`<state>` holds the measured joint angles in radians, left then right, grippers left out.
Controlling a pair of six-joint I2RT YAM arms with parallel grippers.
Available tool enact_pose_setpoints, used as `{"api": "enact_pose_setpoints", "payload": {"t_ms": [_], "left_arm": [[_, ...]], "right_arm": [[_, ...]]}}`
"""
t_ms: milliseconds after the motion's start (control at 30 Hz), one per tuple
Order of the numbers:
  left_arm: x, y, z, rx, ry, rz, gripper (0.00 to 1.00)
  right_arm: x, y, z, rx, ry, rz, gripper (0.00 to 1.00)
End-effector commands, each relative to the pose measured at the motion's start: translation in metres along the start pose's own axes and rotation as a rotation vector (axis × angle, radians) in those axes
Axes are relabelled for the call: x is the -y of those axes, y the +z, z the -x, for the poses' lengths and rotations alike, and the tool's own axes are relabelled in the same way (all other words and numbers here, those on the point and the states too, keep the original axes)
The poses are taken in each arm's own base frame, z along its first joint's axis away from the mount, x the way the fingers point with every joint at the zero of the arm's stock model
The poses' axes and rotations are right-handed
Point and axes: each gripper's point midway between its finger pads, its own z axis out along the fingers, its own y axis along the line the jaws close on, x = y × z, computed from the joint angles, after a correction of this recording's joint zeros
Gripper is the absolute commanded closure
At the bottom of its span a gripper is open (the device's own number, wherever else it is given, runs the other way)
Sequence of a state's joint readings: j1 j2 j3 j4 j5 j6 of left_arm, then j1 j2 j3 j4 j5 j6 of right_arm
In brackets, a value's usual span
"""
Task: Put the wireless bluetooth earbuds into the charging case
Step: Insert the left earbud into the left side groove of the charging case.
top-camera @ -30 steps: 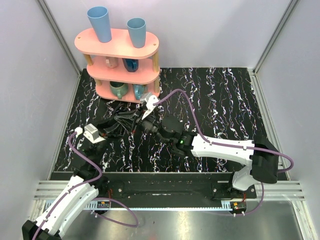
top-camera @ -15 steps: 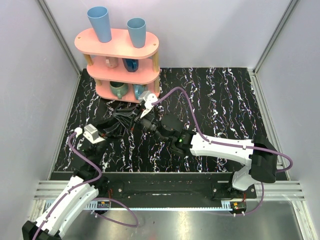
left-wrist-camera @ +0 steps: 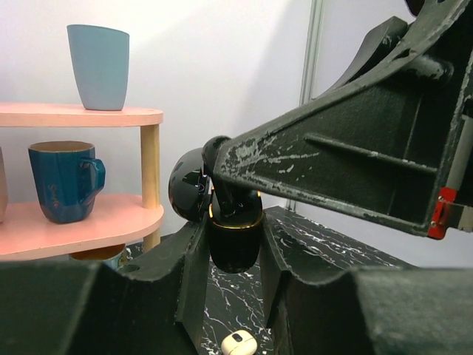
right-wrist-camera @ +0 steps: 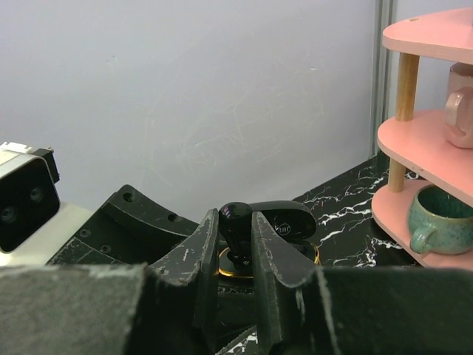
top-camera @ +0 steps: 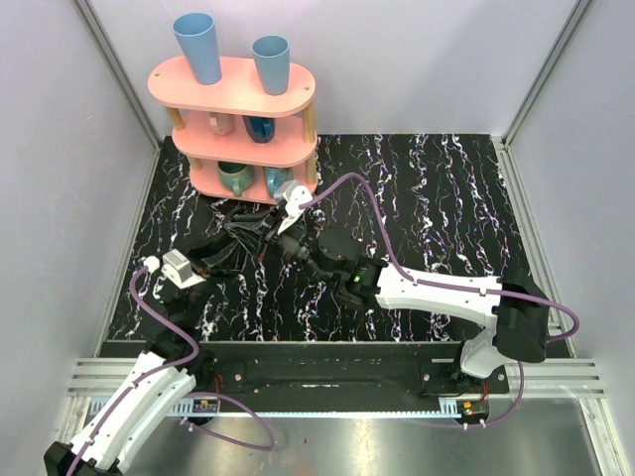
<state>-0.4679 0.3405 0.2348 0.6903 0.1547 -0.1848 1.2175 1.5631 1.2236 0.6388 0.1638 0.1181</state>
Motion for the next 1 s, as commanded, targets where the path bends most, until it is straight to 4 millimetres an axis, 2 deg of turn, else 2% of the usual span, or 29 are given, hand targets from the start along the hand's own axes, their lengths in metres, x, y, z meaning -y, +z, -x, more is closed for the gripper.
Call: {"api": "enact_pose_setpoints", "payload": {"t_ms": [0, 200, 467, 967], "left_arm": [[0.007, 0.001, 0.019, 0.060, 0.009, -0.032, 1.00], [0.006, 0.001, 0.020, 0.070, 0.008, -0.026, 1.00], [0.004, 0.000, 0.023, 0.091, 0.004, -0.015, 1.00], [0.003, -0.001, 0.036, 0.140, 0.019, -0.003, 1.00]], "right_arm": [[-0.006, 0.008, 0.018, 0.054, 0.009, 0.008, 0.81], [-0.009, 0.008, 0.015, 0.050, 0.029, 0.019, 0.81], [-0.009, 0.004, 0.021, 0.069, 0.049, 0.022, 0.81], [-0.005, -0.005, 0.005, 0.020, 0.067, 0.007, 0.80]]}}
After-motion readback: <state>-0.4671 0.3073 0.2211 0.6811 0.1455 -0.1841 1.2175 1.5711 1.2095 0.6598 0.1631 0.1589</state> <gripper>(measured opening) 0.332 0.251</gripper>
